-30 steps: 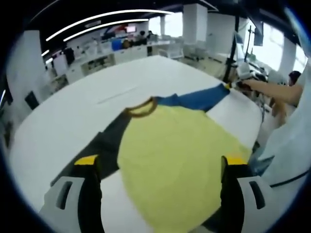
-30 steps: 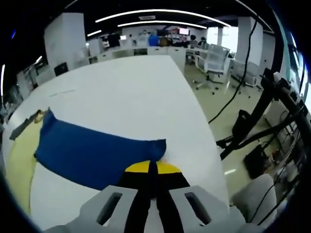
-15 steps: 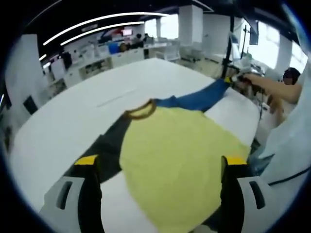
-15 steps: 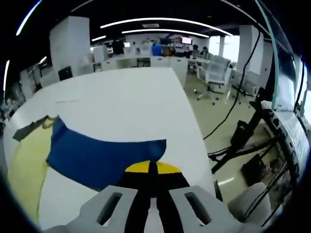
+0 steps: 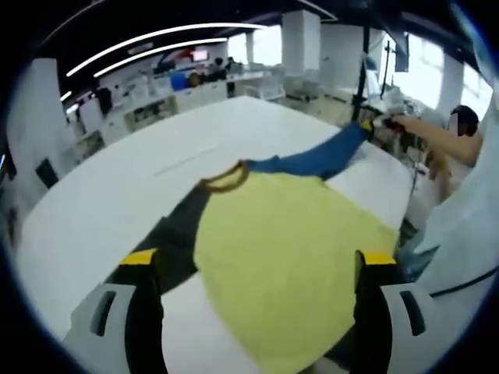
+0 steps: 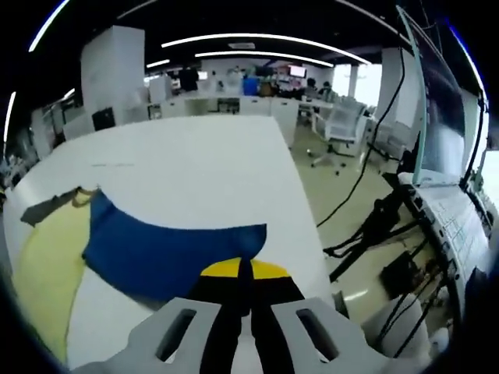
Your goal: Fold the garment on the visible template until the final outline fits inside the template.
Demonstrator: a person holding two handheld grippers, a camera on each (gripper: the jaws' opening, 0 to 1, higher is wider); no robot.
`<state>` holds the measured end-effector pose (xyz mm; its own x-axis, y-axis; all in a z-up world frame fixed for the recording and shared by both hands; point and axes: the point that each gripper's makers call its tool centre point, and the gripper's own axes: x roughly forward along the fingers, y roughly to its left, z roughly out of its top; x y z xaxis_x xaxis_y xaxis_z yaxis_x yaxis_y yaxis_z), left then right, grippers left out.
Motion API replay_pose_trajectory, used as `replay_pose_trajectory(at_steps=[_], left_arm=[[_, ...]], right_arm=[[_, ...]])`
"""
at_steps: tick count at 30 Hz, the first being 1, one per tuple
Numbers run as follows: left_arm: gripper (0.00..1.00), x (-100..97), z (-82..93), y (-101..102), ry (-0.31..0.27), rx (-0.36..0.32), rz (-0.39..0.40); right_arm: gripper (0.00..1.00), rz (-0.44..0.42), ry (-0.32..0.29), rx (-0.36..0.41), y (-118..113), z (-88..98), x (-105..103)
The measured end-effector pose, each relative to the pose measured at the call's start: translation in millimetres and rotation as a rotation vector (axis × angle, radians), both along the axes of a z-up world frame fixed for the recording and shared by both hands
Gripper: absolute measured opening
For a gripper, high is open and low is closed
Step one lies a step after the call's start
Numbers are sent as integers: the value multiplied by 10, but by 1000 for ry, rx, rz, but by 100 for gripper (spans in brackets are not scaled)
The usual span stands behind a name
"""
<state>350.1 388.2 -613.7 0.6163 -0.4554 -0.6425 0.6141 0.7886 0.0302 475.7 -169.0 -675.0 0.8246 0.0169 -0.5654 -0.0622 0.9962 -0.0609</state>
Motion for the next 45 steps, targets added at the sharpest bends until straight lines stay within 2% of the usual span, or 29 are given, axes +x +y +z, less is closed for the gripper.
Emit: replay_pose_trajectory(at_steps=[6, 9, 13, 18, 23, 28, 32, 45], left_arm=[[99, -5, 33, 43, -12, -3, -12], [99, 3, 73, 72, -25, -4, -17], [99, -6, 135, 82, -47, -7, -26], [99, -1, 144, 152, -55, -10, -35], [99, -35, 158, 194, -59, -14, -41], [99, -59, 187, 250, -69, -24, -40], [99, -83, 179, 290, -66, -29, -43], [99, -159, 177, 424, -70, -40, -26]], right_arm=[[2, 17, -43, -18, 107, 266, 22], [2, 37, -75, -24, 402, 529, -59], [2, 88, -123, -39, 728, 852, -67], [2, 146, -179, -29, 1064, 1180, -20], [2, 228, -233, 14, 1420, 1453, 90], [2, 304, -260, 76, 1752, 1602, 190], [2, 359, -261, 101, 1975, 1645, 274], [2, 503, -327, 295, 2849, 1971, 300]])
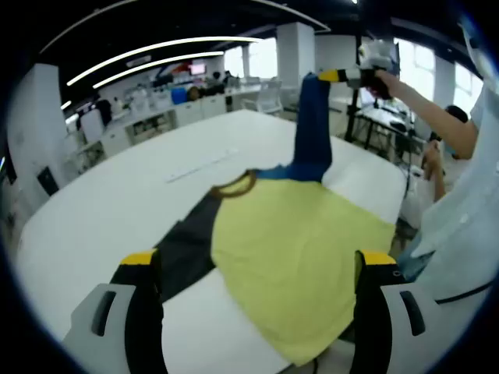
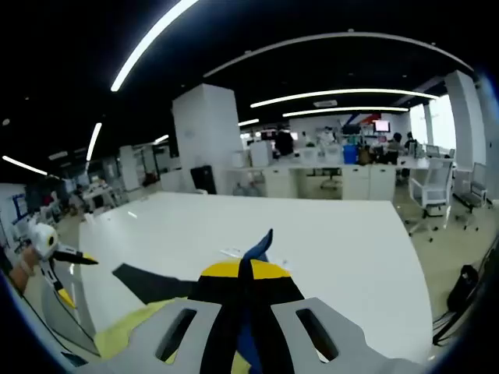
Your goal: Fold the garment on the visible template until the final outline fits inside the template.
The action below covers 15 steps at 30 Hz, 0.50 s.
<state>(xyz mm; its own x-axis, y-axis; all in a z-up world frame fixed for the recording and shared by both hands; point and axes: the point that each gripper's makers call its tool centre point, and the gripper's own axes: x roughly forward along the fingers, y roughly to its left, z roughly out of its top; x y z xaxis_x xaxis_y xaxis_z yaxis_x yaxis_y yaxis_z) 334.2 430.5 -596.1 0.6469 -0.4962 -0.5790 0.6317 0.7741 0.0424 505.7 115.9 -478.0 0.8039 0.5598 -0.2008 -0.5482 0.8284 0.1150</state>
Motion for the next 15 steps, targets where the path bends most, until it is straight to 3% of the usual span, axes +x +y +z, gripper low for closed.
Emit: replay_pose_trajectory(at_steps=[8, 15], left_arm=[[99, -6, 37, 61, -14, -3, 1], [99, -14, 14, 78, -11, -1, -8]], right_arm=[[2, 84, -11, 57, 482, 110, -31], [2, 160, 16, 37, 907, -10, -71]])
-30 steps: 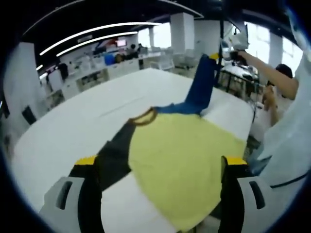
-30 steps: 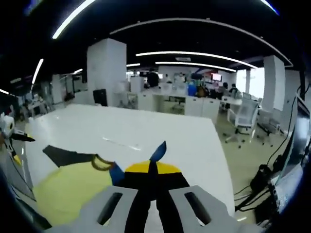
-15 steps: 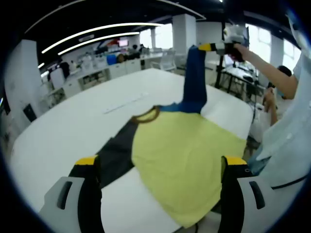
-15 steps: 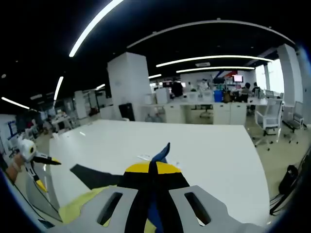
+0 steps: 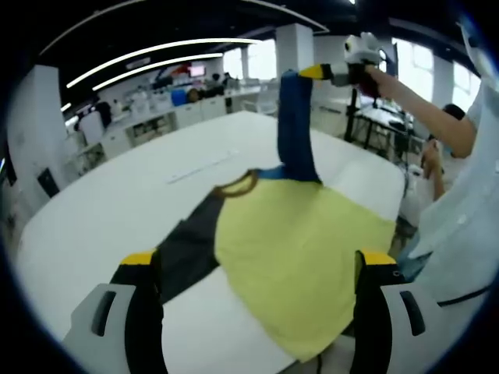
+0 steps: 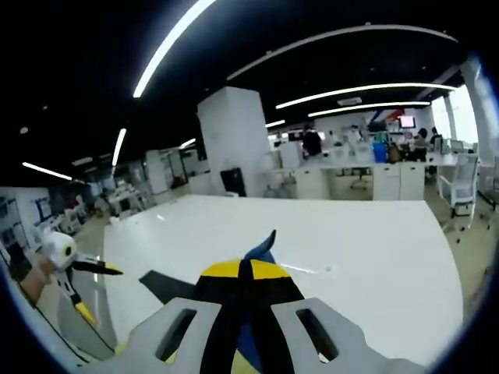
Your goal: Fold the garment on the visible template until the final outline fits inside the template.
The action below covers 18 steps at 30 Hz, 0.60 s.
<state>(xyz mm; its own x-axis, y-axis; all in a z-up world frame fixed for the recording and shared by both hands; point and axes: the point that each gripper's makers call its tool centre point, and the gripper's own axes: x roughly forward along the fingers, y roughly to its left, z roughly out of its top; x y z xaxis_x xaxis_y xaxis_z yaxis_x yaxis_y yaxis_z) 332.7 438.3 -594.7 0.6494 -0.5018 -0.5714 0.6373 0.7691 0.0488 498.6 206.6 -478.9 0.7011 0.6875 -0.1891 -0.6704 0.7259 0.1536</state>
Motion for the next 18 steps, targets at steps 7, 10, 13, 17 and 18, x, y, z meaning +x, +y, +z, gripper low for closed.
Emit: replay_pose_trajectory(at_steps=[7, 10, 13, 17, 18], left_arm=[[99, 5, -4, 37, -1, -7, -2], [99, 1, -23, 51, 4, -7, -3], [99, -3, -41, 67, 10, -7, -4], [99, 12, -47, 100, 9, -10, -1], [99, 21, -46, 106, 7, -12, -1]], right_arm=[[2, 61, 55, -43, 350, -281, -25], [2, 84, 78, -57, 461, -397, -25], [2, 115, 111, -62, 593, -523, -28], [2, 140, 134, -77, 722, -641, 3], [2, 143, 143, -77, 758, -674, 17]])
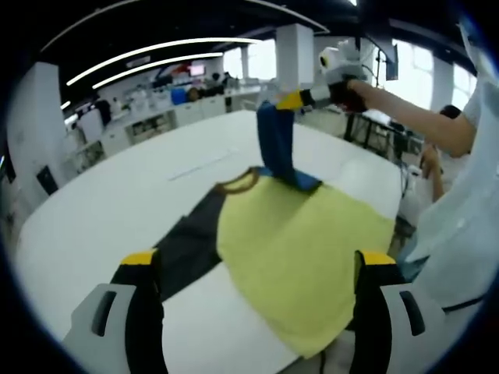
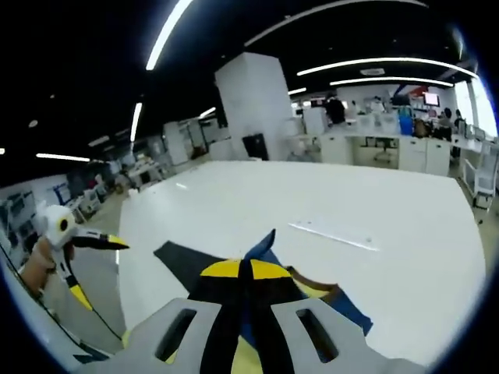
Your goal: Fold the garment on the visible template until the final outline fits inside the template.
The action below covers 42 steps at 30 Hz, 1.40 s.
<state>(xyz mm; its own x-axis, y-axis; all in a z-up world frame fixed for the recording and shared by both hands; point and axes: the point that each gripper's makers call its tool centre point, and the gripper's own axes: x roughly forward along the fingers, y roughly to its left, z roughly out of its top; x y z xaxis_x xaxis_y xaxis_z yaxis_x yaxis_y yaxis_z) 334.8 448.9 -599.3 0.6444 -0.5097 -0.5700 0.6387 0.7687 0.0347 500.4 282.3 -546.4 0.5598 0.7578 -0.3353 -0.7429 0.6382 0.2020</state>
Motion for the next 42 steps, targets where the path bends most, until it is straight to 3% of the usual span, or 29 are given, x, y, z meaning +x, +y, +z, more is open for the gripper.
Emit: replay_pose_trajectory(at_steps=[21, 42], left_arm=[[99, 94, -37, 40, -4, 4, -12], [99, 64, -56, 154, 5, -13, 35]], right_arm=[[2, 84, 133, -62, 573, -724, 133], [2, 110, 199, -142, 1013, -1285, 272]])
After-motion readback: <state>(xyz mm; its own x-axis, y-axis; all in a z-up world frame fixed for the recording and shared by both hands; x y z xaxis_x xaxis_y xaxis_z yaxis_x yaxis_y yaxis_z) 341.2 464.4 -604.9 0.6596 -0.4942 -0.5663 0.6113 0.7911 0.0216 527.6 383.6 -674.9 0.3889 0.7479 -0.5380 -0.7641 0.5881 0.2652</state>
